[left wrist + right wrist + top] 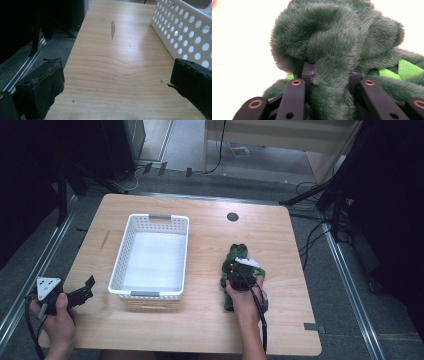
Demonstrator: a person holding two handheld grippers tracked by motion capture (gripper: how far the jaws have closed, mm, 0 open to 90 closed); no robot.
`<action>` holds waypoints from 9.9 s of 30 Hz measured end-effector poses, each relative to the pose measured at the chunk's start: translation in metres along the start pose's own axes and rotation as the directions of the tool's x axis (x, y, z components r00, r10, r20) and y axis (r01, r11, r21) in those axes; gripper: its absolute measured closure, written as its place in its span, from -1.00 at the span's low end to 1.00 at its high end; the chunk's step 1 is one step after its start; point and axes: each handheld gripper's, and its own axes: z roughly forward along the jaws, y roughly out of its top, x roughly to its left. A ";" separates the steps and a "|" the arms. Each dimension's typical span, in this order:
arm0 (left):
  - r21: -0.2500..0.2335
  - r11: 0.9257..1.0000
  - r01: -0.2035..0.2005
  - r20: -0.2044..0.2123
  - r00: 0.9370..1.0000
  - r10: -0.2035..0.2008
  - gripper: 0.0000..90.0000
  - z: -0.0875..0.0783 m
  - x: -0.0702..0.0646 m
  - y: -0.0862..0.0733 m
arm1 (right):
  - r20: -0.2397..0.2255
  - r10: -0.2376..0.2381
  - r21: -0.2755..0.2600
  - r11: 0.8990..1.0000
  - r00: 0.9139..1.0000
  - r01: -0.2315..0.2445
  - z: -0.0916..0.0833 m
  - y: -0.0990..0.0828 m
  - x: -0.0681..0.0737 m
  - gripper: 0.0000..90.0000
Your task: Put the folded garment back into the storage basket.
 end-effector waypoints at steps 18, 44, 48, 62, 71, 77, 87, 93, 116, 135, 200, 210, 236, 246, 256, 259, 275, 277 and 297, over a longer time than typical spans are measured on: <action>0.001 1.000 0.001 0.009 1.000 -0.001 -1.00 0.000 0.001 0.000 | -0.091 0.031 -0.156 0.987 0.995 -0.045 -0.038 0.009 0.000 0.62; 0.005 1.000 0.009 0.015 1.000 -0.009 -1.00 0.000 0.002 0.000 | -0.126 -0.037 -0.344 0.939 0.991 -0.009 -0.095 0.052 0.033 0.59; 0.002 1.000 0.012 0.014 1.000 -0.012 -1.00 0.000 0.001 0.000 | -0.129 -0.045 -0.356 0.934 0.991 -0.004 -0.099 0.057 0.036 0.59; 0.007 1.000 0.014 0.015 1.000 -0.014 -1.00 0.001 0.002 0.000 | -0.139 -0.067 -0.415 0.910 0.988 0.004 -0.113 0.073 0.054 0.58; 0.011 1.000 0.014 0.017 1.000 -0.014 -1.00 0.001 0.002 0.001 | -0.157 -0.090 -0.434 0.901 0.983 0.013 -0.122 0.085 0.072 0.58; 0.014 1.000 0.014 0.017 1.000 -0.015 -1.00 0.001 0.003 0.001 | -0.172 -0.105 -0.436 0.900 0.979 0.019 -0.125 0.092 0.085 0.58; 0.014 1.000 0.016 0.020 1.000 -0.016 -1.00 0.001 0.003 0.001 | -0.215 -0.135 -0.426 0.904 0.967 0.031 -0.123 0.096 0.108 0.56; 0.012 1.000 0.021 0.022 1.000 -0.021 -1.00 0.001 0.003 0.001 | -0.240 -0.155 -0.424 0.905 0.958 0.040 -0.120 0.097 0.127 0.56; 0.013 1.000 0.027 0.021 0.999 -0.027 -1.00 0.002 0.003 0.001 | -0.317 -0.205 -0.408 0.911 0.926 0.062 -0.108 0.099 0.187 0.54; 0.016 0.999 0.029 0.020 0.999 -0.030 -1.00 0.002 0.004 0.001 | -0.340 -0.209 -0.358 0.930 0.917 0.080 -0.079 0.088 0.225 0.51; 0.020 0.999 0.035 0.028 0.999 -0.036 -1.00 0.002 0.005 0.001 | -0.296 -0.043 0.223 0.968 0.954 0.113 0.047 0.070 0.255 0.04; 0.022 0.999 0.036 0.027 0.999 -0.036 -1.00 0.002 0.005 0.001 | -0.330 -0.046 0.174 0.979 0.943 0.109 0.035 0.077 0.253 -0.56; 0.026 0.999 0.036 0.029 0.999 -0.037 -1.00 0.003 0.005 0.001 | -0.279 -0.050 -0.041 0.998 0.959 0.040 -0.029 0.101 0.225 -1.00; 0.027 0.999 0.030 0.024 0.999 -0.031 -1.00 0.002 0.004 0.001 | -0.303 -0.053 -0.111 0.994 0.952 0.020 -0.057 0.102 0.189 -1.00; 0.027 0.999 0.024 0.024 0.999 -0.025 -1.00 0.002 0.004 0.001 | -0.258 -0.039 -0.149 0.989 0.965 0.001 -0.071 0.096 0.135 -1.00; 0.028 0.999 0.023 0.024 0.999 -0.024 -1.00 0.002 0.004 0.001 | -0.248 -0.039 -0.154 0.988 0.968 0.001 -0.074 0.093 0.120 -1.00; 0.025 1.000 0.017 0.020 1.000 -0.018 -1.00 0.002 0.003 0.001 | -0.182 -0.007 -0.178 0.984 0.983 -0.026 -0.085 0.073 0.048 -1.00; 0.025 1.000 0.016 0.018 1.000 -0.016 -1.00 0.002 0.003 0.001 | -0.179 -0.004 -0.179 0.984 0.984 -0.028 -0.086 0.071 0.041 -1.00; 0.022 1.000 0.002 0.017 1.000 -0.003 -1.00 0.002 0.001 0.001 | -0.100 0.017 -0.195 0.980 0.995 -0.036 -0.090 0.031 -0.037 -1.00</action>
